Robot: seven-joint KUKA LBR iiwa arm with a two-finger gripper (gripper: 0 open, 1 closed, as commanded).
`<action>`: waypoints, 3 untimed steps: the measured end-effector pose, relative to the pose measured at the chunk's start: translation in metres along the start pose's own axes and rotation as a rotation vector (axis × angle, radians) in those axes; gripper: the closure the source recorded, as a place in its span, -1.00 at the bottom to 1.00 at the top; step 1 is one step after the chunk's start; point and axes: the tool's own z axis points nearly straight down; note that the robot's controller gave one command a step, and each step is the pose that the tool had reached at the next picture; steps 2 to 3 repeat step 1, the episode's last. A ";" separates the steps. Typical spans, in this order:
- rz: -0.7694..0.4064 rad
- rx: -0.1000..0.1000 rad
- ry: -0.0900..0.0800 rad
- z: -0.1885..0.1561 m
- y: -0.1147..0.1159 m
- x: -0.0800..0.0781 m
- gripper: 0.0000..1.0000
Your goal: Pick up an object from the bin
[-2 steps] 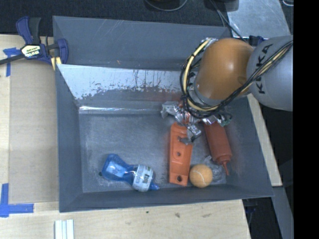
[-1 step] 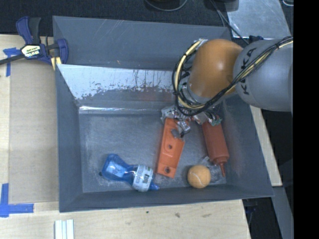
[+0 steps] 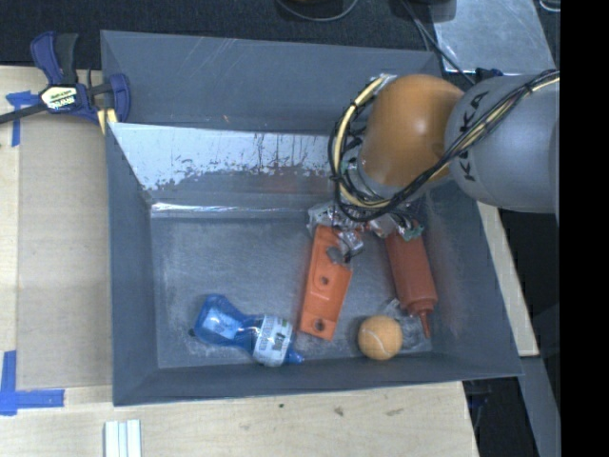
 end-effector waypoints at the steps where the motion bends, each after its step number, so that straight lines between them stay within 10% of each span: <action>1: 0.002 0.001 -0.003 -0.079 -0.012 0.017 1.00; 3: 0.002 0.001 -0.003 -0.079 -0.012 0.017 1.00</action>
Offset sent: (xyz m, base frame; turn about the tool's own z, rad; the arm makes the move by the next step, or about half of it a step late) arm 0.0000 0.0000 0.0000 0.0000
